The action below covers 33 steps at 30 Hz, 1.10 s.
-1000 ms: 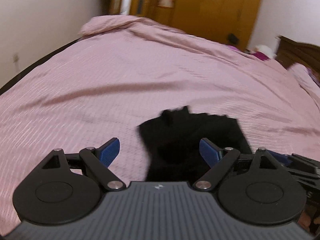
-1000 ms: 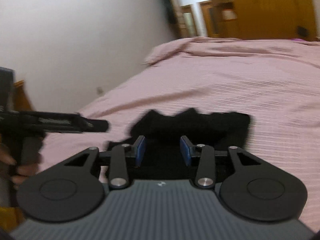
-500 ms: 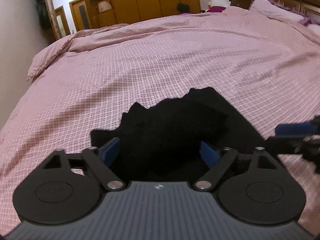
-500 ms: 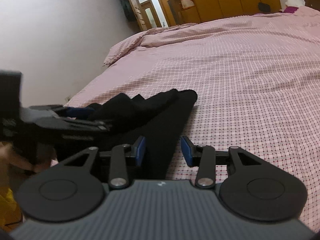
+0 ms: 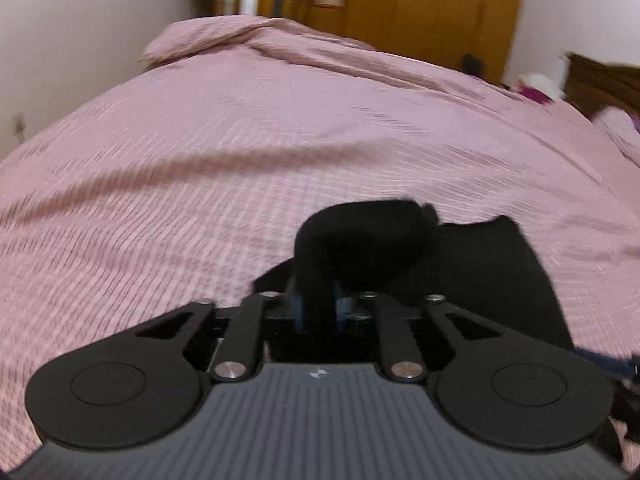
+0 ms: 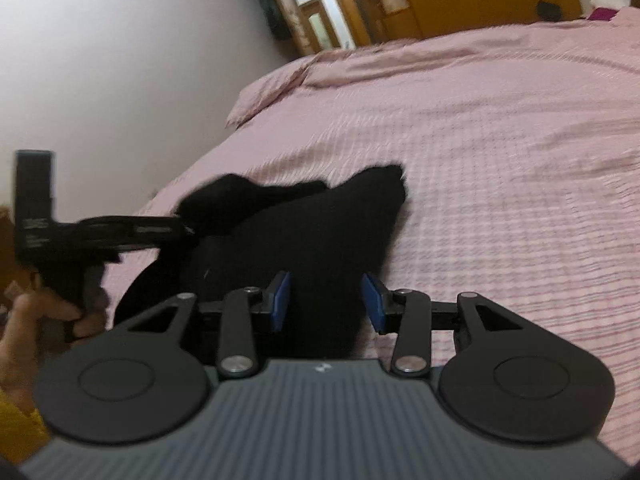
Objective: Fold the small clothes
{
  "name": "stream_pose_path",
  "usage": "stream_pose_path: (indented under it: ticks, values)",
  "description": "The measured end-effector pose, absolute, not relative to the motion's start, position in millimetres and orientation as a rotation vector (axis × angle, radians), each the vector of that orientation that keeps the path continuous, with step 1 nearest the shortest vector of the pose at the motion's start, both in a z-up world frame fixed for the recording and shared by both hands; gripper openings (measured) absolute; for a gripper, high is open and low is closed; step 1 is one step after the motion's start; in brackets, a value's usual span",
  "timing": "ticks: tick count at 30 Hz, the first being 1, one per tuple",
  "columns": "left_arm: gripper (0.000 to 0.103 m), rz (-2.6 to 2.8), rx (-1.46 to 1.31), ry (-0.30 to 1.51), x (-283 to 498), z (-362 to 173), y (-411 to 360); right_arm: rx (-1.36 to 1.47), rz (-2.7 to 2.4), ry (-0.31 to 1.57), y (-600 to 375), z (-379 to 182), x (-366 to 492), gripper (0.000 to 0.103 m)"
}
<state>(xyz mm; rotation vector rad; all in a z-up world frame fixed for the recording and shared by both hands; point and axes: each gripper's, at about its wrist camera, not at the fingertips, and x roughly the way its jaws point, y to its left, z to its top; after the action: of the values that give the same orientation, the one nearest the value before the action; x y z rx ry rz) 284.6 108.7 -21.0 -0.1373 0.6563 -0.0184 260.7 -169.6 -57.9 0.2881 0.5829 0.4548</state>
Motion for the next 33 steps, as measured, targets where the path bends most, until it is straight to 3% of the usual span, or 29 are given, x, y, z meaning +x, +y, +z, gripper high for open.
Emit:
stream_pose_path:
  ticks: [2,8,15,22,23,24,26,33]
  values:
    - [0.057,0.033,-0.167,0.643,283,-20,116,0.267,0.451,0.574,-166,-58,258,0.043]
    - [0.06,-0.01,-0.233,0.671,270,-11,129,0.267,0.434,0.563,-171,-49,249,0.043]
    - [0.066,-0.132,-0.34,0.712,203,9,139,0.193,0.451,0.508,-171,-32,222,0.043]
    - [0.065,-0.207,-0.363,0.734,182,-14,130,0.208,0.434,0.524,-173,-36,214,0.043]
    - [0.058,-0.218,-0.36,0.732,184,-19,128,0.213,0.43,0.526,-173,-36,214,0.043]
    - [0.028,-0.22,-0.356,0.738,187,-22,126,0.212,0.427,0.526,-173,-36,212,0.043]
    - [0.013,-0.228,-0.394,0.732,186,-20,130,0.197,0.424,0.523,-171,-32,210,0.043]
    - [0.011,-0.164,-0.287,0.77,172,-14,136,0.135,0.467,0.522,-153,-31,204,0.043]
